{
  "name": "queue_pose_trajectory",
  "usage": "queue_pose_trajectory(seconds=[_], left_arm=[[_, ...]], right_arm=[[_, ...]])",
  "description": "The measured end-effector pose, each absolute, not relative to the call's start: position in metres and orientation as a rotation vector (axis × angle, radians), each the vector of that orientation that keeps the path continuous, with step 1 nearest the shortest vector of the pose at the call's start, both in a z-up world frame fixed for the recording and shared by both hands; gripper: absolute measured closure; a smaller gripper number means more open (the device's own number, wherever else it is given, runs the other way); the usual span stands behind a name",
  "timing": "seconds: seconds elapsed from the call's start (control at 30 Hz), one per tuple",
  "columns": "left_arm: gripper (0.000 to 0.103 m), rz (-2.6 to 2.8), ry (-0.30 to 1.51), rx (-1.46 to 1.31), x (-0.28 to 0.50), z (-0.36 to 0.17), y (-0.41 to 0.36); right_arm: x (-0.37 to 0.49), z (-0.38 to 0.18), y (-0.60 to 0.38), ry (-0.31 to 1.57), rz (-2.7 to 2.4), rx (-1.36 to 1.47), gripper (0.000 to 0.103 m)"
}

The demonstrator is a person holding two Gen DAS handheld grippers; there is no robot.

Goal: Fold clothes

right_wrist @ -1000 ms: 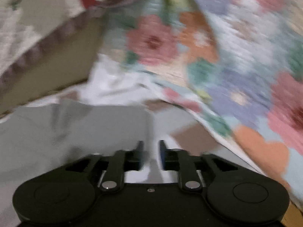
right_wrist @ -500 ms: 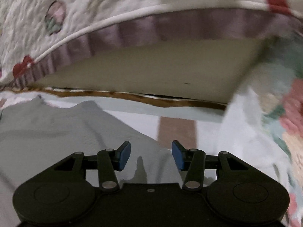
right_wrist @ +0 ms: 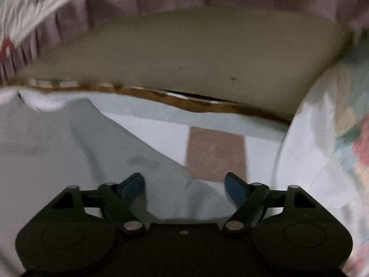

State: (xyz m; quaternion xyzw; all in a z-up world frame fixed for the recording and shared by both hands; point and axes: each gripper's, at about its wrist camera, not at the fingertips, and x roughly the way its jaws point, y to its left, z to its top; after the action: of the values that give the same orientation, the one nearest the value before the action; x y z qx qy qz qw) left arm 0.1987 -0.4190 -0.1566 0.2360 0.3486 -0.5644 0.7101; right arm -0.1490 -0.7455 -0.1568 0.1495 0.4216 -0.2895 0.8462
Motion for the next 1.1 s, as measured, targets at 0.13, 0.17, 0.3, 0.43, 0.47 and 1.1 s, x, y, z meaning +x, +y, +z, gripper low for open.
queue_pose_trajectory(seconds=[0.13, 0.17, 0.3, 0.43, 0.47, 1.1], left_arm=[[0.096, -1.168, 0.651, 0.613, 0.176, -0.144, -0.419], [0.096, -1.149, 0.579, 0.639, 0.168, -0.138, -0.420], [0.096, -1.100, 0.465, 0.651, 0.167, -0.122, -0.432], [0.079, -1.022, 0.597, 0.642, 0.185, -0.157, -0.458], [0.062, -1.039, 0.622, 0.589, 0.188, -0.156, -0.460], [0.044, -0.918, 0.929, 0.214, 0.088, -0.109, -0.243]], right_arm=[[-0.143, -0.144, -0.728, 0.848, -0.640, 0.227, 0.095], [-0.144, -0.136, -0.723, 0.813, -0.669, 0.206, 0.095], [-0.141, -0.124, -0.729, 0.725, -0.762, 0.224, 0.095], [-0.122, -0.150, -0.731, 0.831, -0.836, 0.197, 0.090], [-0.120, -0.156, -0.730, 0.857, -0.860, 0.184, 0.087], [-0.286, -0.035, -0.511, 0.286, -0.852, 0.597, 0.041]])
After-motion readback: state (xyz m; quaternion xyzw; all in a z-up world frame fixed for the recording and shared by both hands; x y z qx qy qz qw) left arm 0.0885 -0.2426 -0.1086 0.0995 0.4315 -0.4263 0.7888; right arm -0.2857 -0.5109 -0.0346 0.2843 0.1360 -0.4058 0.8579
